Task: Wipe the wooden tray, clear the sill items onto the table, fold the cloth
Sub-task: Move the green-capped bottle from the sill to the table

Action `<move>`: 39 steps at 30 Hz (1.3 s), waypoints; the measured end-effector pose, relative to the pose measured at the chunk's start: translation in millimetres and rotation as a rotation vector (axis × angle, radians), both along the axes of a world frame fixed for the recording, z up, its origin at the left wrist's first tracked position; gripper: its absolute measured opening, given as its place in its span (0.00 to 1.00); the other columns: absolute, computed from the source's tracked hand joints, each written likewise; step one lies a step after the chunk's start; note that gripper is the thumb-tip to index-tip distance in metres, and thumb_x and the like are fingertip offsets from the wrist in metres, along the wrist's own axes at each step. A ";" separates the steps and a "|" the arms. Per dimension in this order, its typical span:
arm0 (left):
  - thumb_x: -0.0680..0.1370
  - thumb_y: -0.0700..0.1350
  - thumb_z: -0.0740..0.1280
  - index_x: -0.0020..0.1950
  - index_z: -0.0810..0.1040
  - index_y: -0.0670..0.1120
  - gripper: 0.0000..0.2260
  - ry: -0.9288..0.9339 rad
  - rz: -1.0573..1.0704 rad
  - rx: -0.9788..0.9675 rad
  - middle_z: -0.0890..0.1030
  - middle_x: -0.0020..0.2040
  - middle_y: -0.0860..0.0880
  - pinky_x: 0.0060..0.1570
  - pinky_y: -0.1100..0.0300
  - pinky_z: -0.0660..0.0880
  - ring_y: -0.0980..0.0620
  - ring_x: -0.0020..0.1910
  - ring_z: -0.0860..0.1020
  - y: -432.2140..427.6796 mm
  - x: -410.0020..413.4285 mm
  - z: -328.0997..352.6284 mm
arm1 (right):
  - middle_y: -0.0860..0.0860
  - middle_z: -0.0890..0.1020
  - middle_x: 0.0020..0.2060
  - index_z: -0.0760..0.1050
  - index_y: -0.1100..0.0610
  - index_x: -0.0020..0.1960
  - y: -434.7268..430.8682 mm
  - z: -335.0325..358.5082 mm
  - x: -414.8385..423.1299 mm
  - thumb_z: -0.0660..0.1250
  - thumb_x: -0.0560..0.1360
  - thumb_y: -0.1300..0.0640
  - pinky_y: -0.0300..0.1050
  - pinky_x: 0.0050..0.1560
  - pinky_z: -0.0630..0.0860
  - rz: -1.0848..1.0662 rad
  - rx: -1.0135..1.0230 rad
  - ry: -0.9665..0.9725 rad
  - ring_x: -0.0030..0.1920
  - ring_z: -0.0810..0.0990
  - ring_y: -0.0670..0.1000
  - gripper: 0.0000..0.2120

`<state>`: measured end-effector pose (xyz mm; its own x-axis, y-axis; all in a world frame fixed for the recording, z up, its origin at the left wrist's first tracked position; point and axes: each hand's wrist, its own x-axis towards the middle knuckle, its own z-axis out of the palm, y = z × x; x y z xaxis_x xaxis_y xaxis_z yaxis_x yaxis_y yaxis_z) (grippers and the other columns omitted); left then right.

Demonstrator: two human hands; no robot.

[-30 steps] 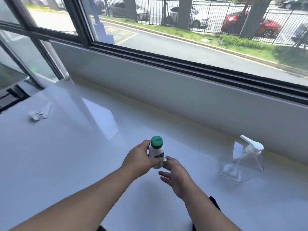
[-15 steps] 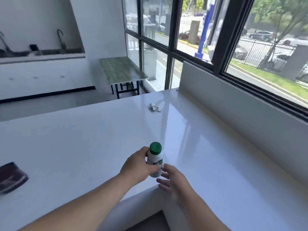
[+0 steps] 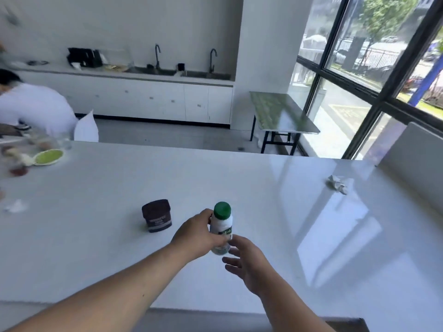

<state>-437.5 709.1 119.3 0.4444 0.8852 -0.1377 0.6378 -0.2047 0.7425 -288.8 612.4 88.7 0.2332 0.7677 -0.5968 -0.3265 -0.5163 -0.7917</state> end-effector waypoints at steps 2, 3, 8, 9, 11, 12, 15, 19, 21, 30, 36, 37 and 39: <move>0.60 0.73 0.75 0.56 0.74 0.65 0.28 -0.018 0.044 -0.050 0.81 0.52 0.67 0.44 0.58 0.80 0.65 0.47 0.81 15.9 -17.8 -7.1 | 0.55 0.81 0.62 0.82 0.53 0.62 21.3 -4.1 -13.6 0.72 0.69 0.46 0.52 0.61 0.83 0.039 -0.017 -0.008 0.58 0.85 0.58 0.23; 0.60 0.73 0.76 0.55 0.74 0.65 0.28 -0.029 0.062 -0.078 0.80 0.53 0.67 0.45 0.58 0.81 0.65 0.48 0.81 22.9 -25.2 -11.1 | 0.56 0.81 0.62 0.83 0.53 0.61 31.7 -6.5 -18.8 0.72 0.67 0.46 0.52 0.61 0.83 0.057 -0.023 -0.007 0.58 0.85 0.58 0.24; 0.61 0.71 0.77 0.57 0.75 0.62 0.29 -0.007 0.136 -0.110 0.81 0.54 0.64 0.53 0.53 0.82 0.61 0.49 0.83 63.3 -46.4 -29.8 | 0.55 0.84 0.60 0.84 0.52 0.59 89.7 -21.2 -33.7 0.71 0.66 0.47 0.51 0.59 0.84 0.132 -0.043 -0.002 0.58 0.86 0.58 0.22; 0.61 0.70 0.77 0.57 0.76 0.61 0.29 0.000 0.150 -0.108 0.81 0.54 0.64 0.53 0.52 0.82 0.61 0.50 0.83 74.2 -47.3 -32.4 | 0.54 0.85 0.60 0.85 0.51 0.58 103.2 -24.7 -34.2 0.71 0.66 0.47 0.51 0.59 0.84 0.144 -0.045 -0.001 0.58 0.86 0.58 0.21; 0.61 0.70 0.77 0.57 0.76 0.61 0.29 0.022 0.170 -0.107 0.82 0.54 0.64 0.55 0.51 0.81 0.60 0.50 0.83 98.6 -45.7 -37.2 | 0.52 0.85 0.59 0.86 0.48 0.56 131.6 -31.4 -31.7 0.71 0.67 0.47 0.51 0.59 0.83 0.174 -0.047 0.001 0.57 0.86 0.57 0.18; 0.60 0.70 0.76 0.57 0.76 0.62 0.29 0.035 0.179 -0.114 0.82 0.54 0.64 0.55 0.51 0.81 0.60 0.50 0.83 111.4 -43.4 -39.7 | 0.50 0.85 0.59 0.87 0.47 0.55 146.0 -34.8 -28.7 0.70 0.68 0.47 0.51 0.60 0.83 0.190 -0.046 0.001 0.57 0.86 0.57 0.17; 0.60 0.69 0.77 0.55 0.75 0.64 0.27 0.056 0.204 -0.142 0.83 0.52 0.65 0.53 0.53 0.82 0.63 0.48 0.83 148.7 -31.5 -50.1 | 0.48 0.85 0.59 0.85 0.45 0.60 188.4 -48.4 -13.0 0.69 0.70 0.48 0.51 0.62 0.82 0.206 -0.047 0.003 0.57 0.87 0.55 0.19; 0.61 0.69 0.77 0.54 0.74 0.66 0.25 0.081 0.203 -0.181 0.83 0.50 0.68 0.50 0.58 0.80 0.68 0.46 0.81 191.7 -6.1 -68.7 | 0.46 0.85 0.60 0.84 0.45 0.61 233.3 -72.4 12.0 0.68 0.76 0.50 0.52 0.64 0.81 0.203 -0.083 -0.003 0.57 0.86 0.54 0.14; 0.62 0.69 0.77 0.54 0.74 0.67 0.24 0.098 0.192 -0.191 0.82 0.50 0.70 0.48 0.60 0.79 0.69 0.46 0.80 206.6 7.4 -80.9 | 0.46 0.85 0.60 0.84 0.44 0.60 247.1 -84.9 22.5 0.67 0.77 0.51 0.52 0.64 0.81 0.200 -0.122 -0.006 0.57 0.86 0.54 0.14; 0.67 0.61 0.80 0.65 0.73 0.59 0.31 0.171 0.130 -0.364 0.81 0.60 0.60 0.63 0.51 0.78 0.56 0.59 0.80 230.3 27.7 -119.3 | 0.50 0.82 0.52 0.81 0.55 0.59 257.4 -115.6 40.6 0.66 0.74 0.52 0.51 0.57 0.79 0.319 -0.286 -0.123 0.55 0.84 0.56 0.16; 0.62 0.74 0.73 0.78 0.63 0.64 0.47 0.172 0.068 -0.229 0.66 0.79 0.59 0.69 0.55 0.69 0.56 0.76 0.67 242.4 11.5 -58.4 | 0.50 0.74 0.76 0.67 0.49 0.80 260.0 -59.9 60.6 0.66 0.78 0.42 0.49 0.69 0.71 0.267 -0.019 -0.748 0.75 0.71 0.53 0.32; 0.64 0.74 0.70 0.78 0.64 0.64 0.44 0.201 0.054 -0.153 0.67 0.80 0.59 0.68 0.55 0.68 0.55 0.76 0.66 244.4 8.7 -44.3 | 0.49 0.73 0.77 0.66 0.48 0.80 258.0 -45.6 65.8 0.66 0.78 0.39 0.51 0.73 0.69 0.253 0.035 -0.873 0.77 0.68 0.53 0.33; 0.68 0.73 0.68 0.78 0.66 0.61 0.41 0.278 0.006 0.040 0.68 0.79 0.58 0.70 0.53 0.69 0.53 0.77 0.65 246.4 6.4 -16.1 | 0.48 0.71 0.78 0.65 0.48 0.81 247.4 -16.0 75.8 0.64 0.77 0.35 0.53 0.77 0.66 0.252 0.099 -1.105 0.80 0.64 0.54 0.36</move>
